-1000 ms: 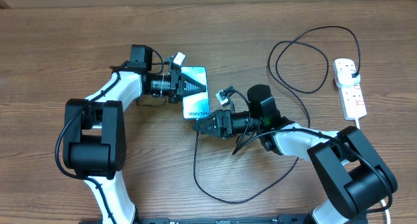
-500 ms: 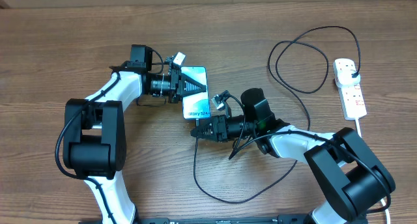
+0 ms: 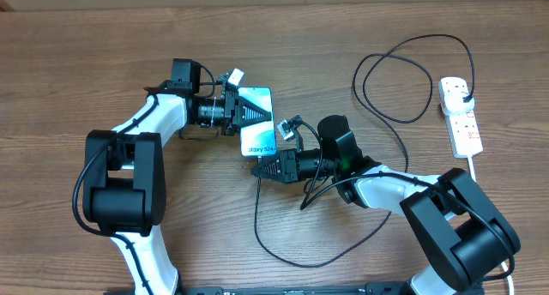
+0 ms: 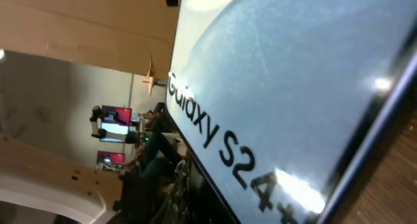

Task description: Plug charger to phone and switch on socket

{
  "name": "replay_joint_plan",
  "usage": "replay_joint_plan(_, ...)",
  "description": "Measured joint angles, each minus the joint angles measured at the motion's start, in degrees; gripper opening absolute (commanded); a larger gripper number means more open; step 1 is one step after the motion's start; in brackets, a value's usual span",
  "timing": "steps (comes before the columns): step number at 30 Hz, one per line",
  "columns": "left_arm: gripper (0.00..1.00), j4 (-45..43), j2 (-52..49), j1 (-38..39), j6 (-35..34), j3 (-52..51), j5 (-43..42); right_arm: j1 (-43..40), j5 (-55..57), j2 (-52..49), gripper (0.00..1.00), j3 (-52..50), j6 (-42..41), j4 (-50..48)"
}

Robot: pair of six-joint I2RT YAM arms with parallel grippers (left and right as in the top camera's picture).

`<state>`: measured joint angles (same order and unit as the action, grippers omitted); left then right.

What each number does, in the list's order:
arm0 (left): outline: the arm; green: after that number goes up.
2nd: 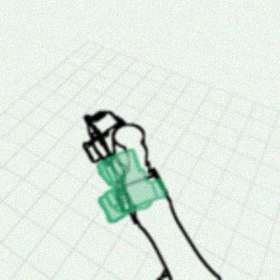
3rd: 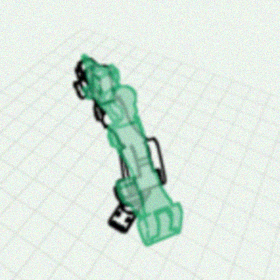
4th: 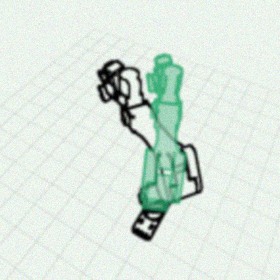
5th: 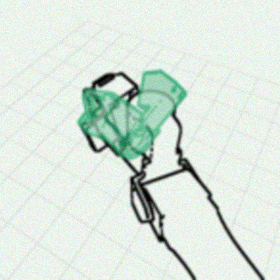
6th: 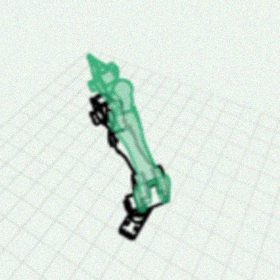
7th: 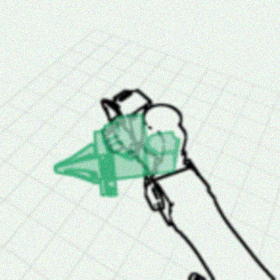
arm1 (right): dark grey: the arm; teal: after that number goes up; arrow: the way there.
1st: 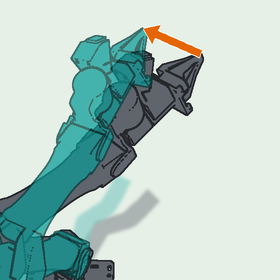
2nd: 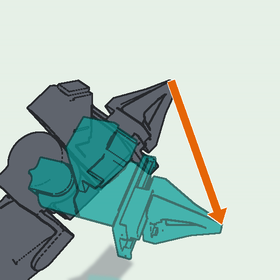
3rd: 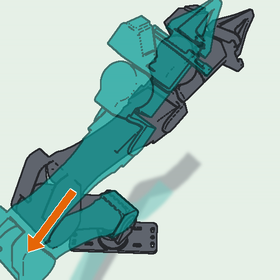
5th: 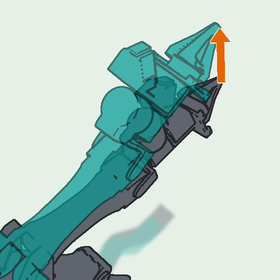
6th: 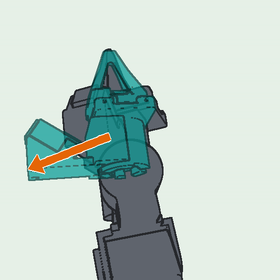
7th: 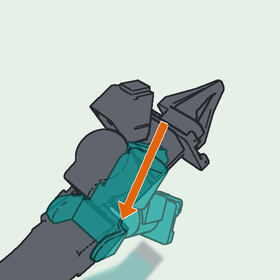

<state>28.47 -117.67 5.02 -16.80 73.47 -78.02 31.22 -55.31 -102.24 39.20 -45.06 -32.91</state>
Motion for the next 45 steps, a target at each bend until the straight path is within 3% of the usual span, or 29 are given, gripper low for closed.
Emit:
replay_joint_plan(32, 0.04, -0.48, 0.0, -0.37, -1.14, 0.15, -1.73, -0.74, -0.85, 0.0, 0.06, -0.09, -5.97, -3.61)
replay_joint_plan(33, 0.04, -0.46, 0.0, -0.37, -1.14, 0.17, -1.73, -0.76, -0.83, 0.0, 0.18, -0.09, -5.97, -3.65)
replay_joint_plan(34, 0.04, -0.48, 0.0, -0.37, -1.11, 0.2, -1.7, -0.76, -0.81, 0.0, 0.41, -0.09, -6.29, -3.72)
replay_joint_plan(35, 0.04, -0.35, 0.0, -0.37, -1.03, 0.15, -1.27, -0.94, -0.44, 0.0, 0.72, 0.02, -6.51, -4.13)
replay_joint_plan(37, 0.04, -0.74, -0.02, -0.66, -0.85, 0.17, -0.44, -2.05, -0.81, 0.04, 1.0, 0.28, -6.21, -4.52)
replay_joint_plan(45, 0.04, 0.04, -0.02, -0.33, -0.81, 0.0, -0.42, -5.44, -2.82, 0.09, 1.0, 2.69, -3.74, -0.79)
